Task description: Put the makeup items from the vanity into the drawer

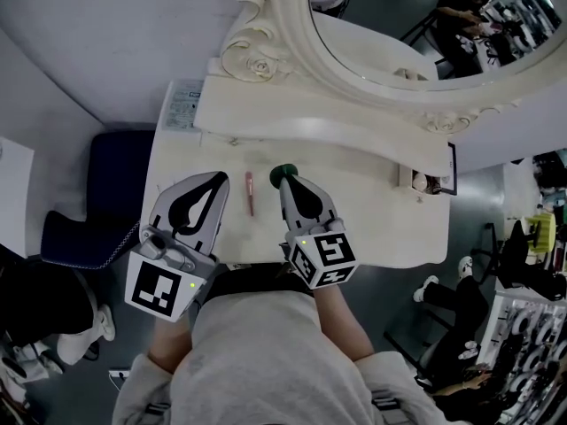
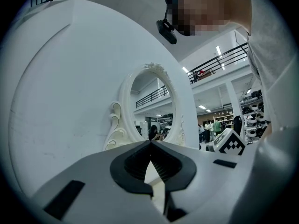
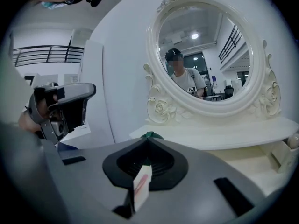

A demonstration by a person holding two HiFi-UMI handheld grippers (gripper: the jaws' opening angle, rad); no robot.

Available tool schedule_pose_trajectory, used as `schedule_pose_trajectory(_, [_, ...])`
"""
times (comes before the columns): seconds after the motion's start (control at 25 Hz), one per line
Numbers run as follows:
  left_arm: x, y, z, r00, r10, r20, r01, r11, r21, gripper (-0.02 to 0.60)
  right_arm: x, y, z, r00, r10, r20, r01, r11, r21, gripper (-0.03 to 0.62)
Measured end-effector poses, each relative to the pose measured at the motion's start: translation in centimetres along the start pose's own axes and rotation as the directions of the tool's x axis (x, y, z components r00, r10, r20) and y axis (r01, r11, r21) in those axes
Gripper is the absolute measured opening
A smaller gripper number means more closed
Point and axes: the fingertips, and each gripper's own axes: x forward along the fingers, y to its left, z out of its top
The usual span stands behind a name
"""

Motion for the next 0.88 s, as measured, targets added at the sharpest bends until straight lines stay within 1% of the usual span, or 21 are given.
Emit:
schedule_pose_trajectory(0.32, [1.0,-1.6,0.9,0.998,-0.048,0.028,0.048,0.999,-0.002,0.014,-3.0,0.0,3.3,0.991,0.01,0.131,-0.011,1.0,0.002,0.021])
schedule_pose_trajectory(0.48, [1.8,-2.8,1.5,0.996,-0.071,0.044,0.072,0.997,-0.004,0.014,-4.8,-0.2,5.2,0.98,0.025,0.197,-0.02,0.999,-0.025,0.021])
schedule_pose_trajectory(0.64, [2.7,-4.1,2.0,0.995,-0.088,0.052,0.088,0.996,-0.008,0.014,-6.4,-1.1,6.5,0.972,0.025,0.235,-0.017,0.999,-0.034,0.021])
schedule_pose_trajectory(0.88, [4.4,-6.6,2.9,0.992,-0.106,0.069,0.107,0.994,-0.007,0.014,-8.9,-3.2,7.7,0.964,0.013,0.267,-0.002,0.999,-0.044,0.021])
